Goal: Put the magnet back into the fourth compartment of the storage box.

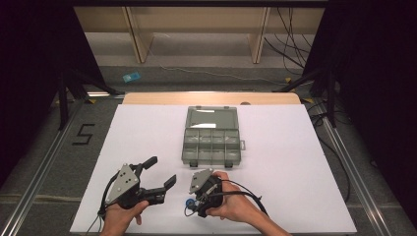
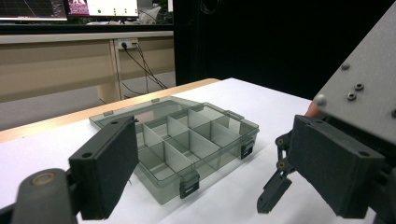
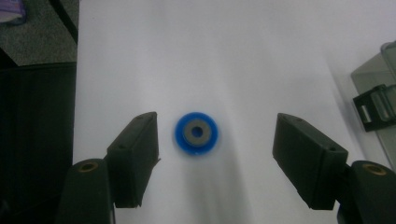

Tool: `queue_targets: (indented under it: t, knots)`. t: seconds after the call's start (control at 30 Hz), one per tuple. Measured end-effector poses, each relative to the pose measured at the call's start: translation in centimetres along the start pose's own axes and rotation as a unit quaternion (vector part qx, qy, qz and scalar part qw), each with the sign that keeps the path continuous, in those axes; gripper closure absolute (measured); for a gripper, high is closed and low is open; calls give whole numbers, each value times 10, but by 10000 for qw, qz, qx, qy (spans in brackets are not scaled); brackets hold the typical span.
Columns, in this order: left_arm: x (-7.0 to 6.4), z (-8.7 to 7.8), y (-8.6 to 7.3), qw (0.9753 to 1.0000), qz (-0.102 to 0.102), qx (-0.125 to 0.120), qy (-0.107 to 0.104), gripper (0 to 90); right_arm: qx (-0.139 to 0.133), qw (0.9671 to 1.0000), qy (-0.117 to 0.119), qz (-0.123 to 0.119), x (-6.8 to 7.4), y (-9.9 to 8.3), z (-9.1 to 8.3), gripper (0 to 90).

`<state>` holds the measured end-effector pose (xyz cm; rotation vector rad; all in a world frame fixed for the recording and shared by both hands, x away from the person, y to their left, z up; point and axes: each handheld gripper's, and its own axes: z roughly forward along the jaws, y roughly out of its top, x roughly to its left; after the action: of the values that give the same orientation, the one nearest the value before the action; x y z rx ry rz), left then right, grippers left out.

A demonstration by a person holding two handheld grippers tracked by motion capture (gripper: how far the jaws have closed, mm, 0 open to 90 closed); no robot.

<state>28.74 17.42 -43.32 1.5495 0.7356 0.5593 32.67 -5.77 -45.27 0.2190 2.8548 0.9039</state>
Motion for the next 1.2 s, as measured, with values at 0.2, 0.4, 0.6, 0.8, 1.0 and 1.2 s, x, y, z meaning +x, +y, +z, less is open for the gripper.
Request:
queue_targets:
  t: [0.2, 0.4, 0.6, 0.8, 1.0, 1.2]
  knots:
    - [2, -1, 0, 10000, 6, 1, 57, 157, 98, 9998, 139, -46, 0, 5, 6, 350]
    - [2, -1, 0, 10000, -12, -9, 82, 157, 241, 9993, 296, -60, 0, 7, 14, 370]
    - [2, -1, 0, 10000, -19, -26, 85, 157, 392, 9985, 383, -58, -1, 8, 22, 411]
    - [2, -2, 1, 10000, -17, -38, 79, 157, 556, 9975, 426, 35, -2, 8, 25, 437]
    - [2, -1, 1, 10000, -18, -36, 82, 157, 717, 9962, 501, 41, -3, 9, 28, 470]
    - [2, -2, 1, 10000, -18, -41, 76, 157, 832, 9950, 556, -9, -5, 11, 30, 526]
